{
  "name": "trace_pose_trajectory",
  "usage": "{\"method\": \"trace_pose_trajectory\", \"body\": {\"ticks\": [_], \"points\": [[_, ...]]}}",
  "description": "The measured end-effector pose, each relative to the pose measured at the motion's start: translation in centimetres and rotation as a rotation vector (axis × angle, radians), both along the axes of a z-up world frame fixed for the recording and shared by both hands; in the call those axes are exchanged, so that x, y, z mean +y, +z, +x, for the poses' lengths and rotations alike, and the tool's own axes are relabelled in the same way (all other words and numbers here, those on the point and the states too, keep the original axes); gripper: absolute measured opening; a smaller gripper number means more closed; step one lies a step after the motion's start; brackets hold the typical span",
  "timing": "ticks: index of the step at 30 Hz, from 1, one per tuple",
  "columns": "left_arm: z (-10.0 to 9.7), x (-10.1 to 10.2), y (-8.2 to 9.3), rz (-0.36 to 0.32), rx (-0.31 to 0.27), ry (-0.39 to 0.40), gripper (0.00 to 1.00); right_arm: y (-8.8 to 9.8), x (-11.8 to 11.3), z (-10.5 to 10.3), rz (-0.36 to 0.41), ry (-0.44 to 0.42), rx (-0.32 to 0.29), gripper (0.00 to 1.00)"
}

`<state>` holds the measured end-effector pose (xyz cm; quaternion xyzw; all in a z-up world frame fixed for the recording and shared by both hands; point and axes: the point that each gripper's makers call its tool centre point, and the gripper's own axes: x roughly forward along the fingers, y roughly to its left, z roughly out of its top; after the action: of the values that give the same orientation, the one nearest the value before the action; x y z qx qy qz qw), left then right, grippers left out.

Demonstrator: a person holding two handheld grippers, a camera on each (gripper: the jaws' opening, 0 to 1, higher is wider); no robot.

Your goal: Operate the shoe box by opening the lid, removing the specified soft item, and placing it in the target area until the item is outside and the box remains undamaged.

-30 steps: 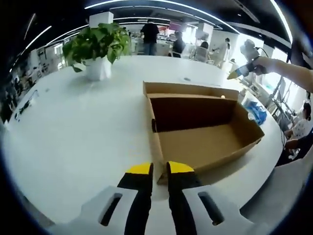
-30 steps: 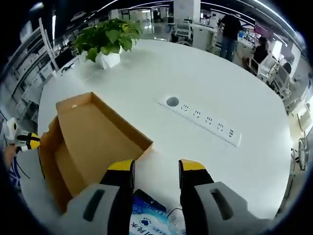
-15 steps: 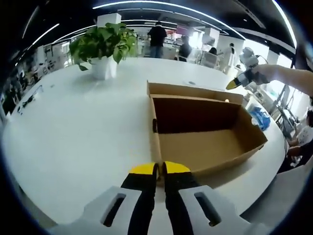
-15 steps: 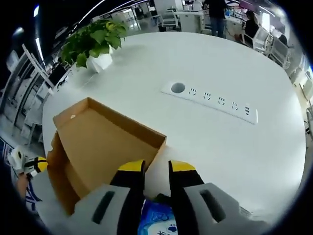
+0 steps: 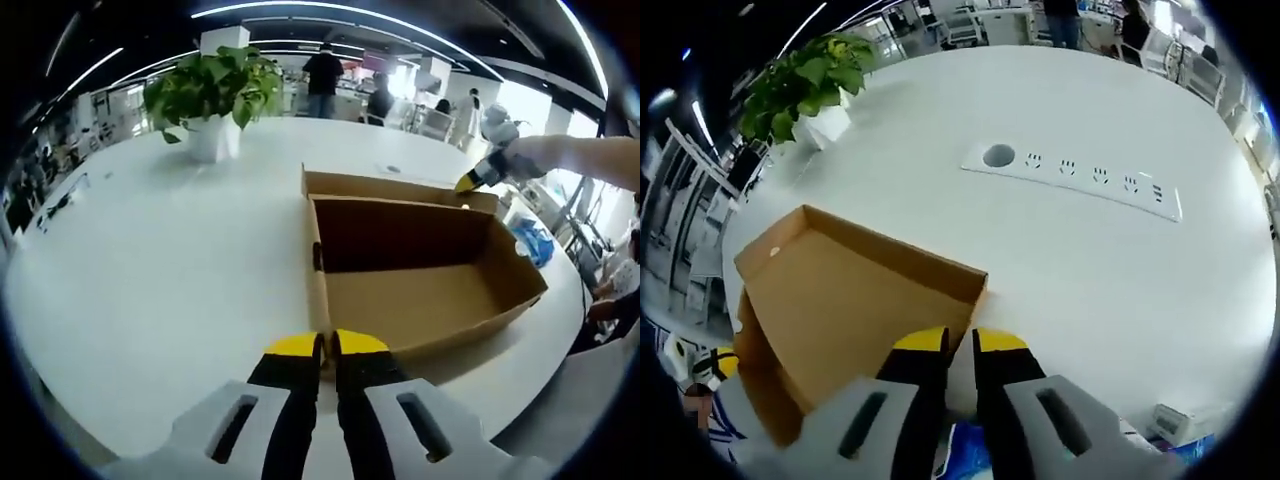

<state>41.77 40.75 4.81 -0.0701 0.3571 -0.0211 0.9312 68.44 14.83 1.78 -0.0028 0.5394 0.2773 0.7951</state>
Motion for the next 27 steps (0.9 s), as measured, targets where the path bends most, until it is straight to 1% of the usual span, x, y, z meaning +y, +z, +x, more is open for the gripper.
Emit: {"method": "trace_pose_trajectory", "body": {"ticks": [4,6,8,10,17,27], "points": [[0.0,0.0,0.0,-0.001,-0.002,0.000,0.02,-0.2,0.3,0.0,0.004,-0.004,0.005,0.05],[0.0,0.1,-0.1,-0.003,-0.002,0.000,0.02,-0.3,0.2,-0.1,-0.006,-0.007,0.003,0.05],[0.0,0.1,-0.1,-0.004,-0.002,0.000,0.02,-0.3,0.2,-0.1,-0.011,0.001,-0.011,0.04],[0.1,0.1,-0.1,-0.007,-0.001,0.004,0.02,-0.3,0.2,-0.1,-0.030,0.031,-0.034,0.04],[0.1,0.1,-0.2,-0.002,0.005,0.001,0.01,0.1,0.2,0.2,-0.041,0.017,-0.056,0.02],[0.1,0.1,-0.2,-0.012,0.007,0.009,0.01,0.9,0.1,0.1,-0.043,0.023,-0.073,0.02]]}}
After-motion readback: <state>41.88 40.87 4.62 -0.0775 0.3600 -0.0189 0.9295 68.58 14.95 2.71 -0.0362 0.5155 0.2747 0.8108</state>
